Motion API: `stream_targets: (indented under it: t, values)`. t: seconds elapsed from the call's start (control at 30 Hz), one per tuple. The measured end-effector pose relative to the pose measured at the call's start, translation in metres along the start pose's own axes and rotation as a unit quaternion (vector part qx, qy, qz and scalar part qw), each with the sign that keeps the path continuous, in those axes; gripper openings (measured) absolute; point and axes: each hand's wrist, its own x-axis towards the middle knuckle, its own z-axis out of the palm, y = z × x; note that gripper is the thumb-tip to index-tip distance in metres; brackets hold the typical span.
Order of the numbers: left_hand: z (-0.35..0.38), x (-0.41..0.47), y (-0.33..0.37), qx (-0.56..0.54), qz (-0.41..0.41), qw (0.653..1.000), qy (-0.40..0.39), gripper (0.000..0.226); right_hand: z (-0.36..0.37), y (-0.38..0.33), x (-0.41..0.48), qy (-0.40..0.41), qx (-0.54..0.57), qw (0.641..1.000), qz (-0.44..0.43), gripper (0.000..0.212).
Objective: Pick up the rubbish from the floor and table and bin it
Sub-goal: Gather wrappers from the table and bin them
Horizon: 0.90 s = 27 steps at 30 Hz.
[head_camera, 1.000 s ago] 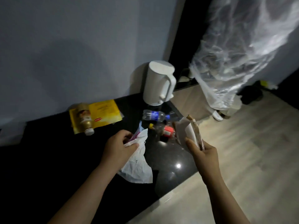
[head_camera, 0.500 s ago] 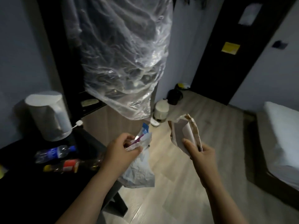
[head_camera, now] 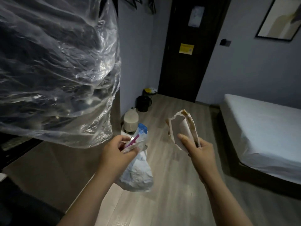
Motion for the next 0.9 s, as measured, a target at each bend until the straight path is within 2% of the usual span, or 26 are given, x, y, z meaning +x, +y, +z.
stream_targets:
  t: [0.23, 0.5, 0.9]
  values:
    - [0.026, 0.125, 0.005, 0.015, 0.026, 0.999, -0.011, 0.03, 0.025, 0.003, 0.102, 0.018, -0.023, 1.0, 0.009, 0.069]
    - [0.064, 0.236, 0.005, 0.025, 0.035, 0.998, -0.039, 0.023, 0.049, 0.033, 0.208, 0.046, -0.051, 0.997, 0.03, 0.061]
    - [0.19, 0.406, 0.03, 0.049, 0.06, 0.995, -0.062, 0.02, 0.028, 0.091, 0.412, 0.069, -0.021, 0.997, 0.022, 0.064]
